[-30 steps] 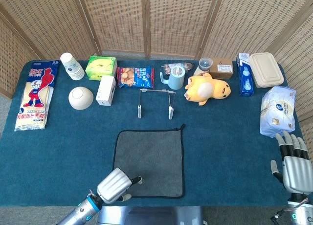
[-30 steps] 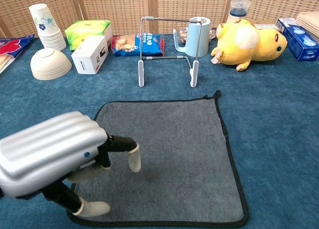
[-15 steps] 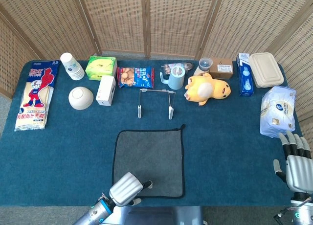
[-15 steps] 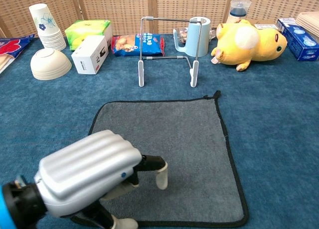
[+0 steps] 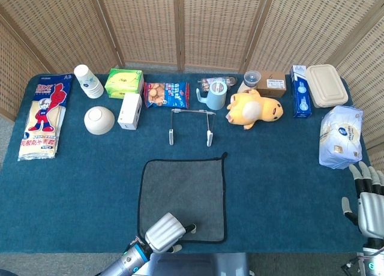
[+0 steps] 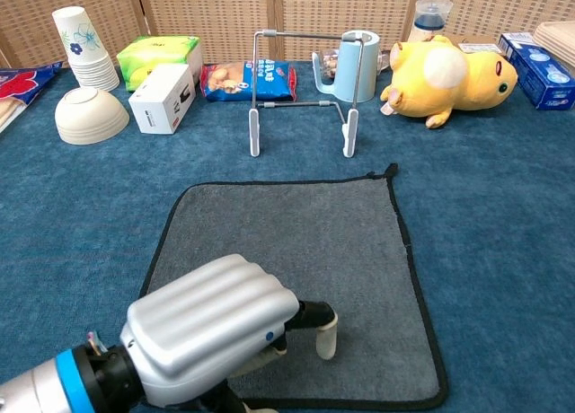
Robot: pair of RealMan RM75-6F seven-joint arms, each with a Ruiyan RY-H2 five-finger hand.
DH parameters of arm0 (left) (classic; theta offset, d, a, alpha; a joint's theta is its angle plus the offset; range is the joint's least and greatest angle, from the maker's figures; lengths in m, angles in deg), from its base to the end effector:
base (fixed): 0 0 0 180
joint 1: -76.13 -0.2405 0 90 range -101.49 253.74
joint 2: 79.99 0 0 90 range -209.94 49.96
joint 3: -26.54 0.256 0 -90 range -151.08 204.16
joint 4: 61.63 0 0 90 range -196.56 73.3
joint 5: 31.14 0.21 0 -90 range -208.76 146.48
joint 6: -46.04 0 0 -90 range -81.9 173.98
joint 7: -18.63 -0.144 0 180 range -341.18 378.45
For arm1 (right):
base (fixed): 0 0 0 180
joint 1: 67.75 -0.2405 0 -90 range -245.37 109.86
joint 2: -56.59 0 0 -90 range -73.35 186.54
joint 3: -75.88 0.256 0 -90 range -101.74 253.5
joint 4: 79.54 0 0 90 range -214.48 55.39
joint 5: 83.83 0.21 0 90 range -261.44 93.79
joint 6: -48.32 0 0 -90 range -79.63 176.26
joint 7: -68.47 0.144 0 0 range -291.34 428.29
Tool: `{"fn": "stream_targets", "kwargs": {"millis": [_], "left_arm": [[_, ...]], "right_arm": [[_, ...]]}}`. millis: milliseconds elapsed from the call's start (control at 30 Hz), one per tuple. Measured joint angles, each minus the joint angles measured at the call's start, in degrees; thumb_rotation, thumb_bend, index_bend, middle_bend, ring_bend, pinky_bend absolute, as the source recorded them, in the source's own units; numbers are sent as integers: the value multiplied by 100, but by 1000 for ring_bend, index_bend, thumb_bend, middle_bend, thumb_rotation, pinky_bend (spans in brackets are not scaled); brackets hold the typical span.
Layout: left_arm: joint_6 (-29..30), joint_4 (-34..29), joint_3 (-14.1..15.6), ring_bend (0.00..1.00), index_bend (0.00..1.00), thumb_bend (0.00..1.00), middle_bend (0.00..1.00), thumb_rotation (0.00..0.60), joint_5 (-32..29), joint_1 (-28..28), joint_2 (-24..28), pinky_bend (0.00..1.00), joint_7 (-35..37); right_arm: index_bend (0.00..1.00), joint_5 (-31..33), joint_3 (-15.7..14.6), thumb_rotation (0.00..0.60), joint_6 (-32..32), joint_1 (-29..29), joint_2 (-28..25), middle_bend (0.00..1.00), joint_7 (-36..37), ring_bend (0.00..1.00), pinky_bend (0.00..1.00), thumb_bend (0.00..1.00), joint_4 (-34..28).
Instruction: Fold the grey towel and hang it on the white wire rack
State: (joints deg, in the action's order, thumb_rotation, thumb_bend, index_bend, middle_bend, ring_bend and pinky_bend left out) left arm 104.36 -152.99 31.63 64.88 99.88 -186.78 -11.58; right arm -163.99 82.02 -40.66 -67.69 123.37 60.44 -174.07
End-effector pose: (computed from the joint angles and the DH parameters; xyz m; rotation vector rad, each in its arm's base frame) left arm -0.0905 0.1448 -0.1101 -2.2805 -0.8213 -1.1705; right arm -0.3204 -0.1636 0.1630 1.2050 -0.8714 0.8130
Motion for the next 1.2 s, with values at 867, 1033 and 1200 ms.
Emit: {"fn": "stream_targets", "kwargs": {"millis": [867,1033,1200], "left_arm": [[63,808,-175,1000,411,160,1000,600,-167,251,-705,1000,274],[135,810,-165,1000,408,230,1000,600,-186,265,-695,1000,311],[224,795,-157,1000,406,281,1000,600,-171,276,-676,1000,325]], "right_arm": [[84,96,34,600,-51,81,-71,34,34,0,0,390,-2],[83,92,38,600,-68,89,-78,34,14,0,0,390,-24],[83,83,38,600,-78,93,-80,34,-19,0,0,390,-59]]}}
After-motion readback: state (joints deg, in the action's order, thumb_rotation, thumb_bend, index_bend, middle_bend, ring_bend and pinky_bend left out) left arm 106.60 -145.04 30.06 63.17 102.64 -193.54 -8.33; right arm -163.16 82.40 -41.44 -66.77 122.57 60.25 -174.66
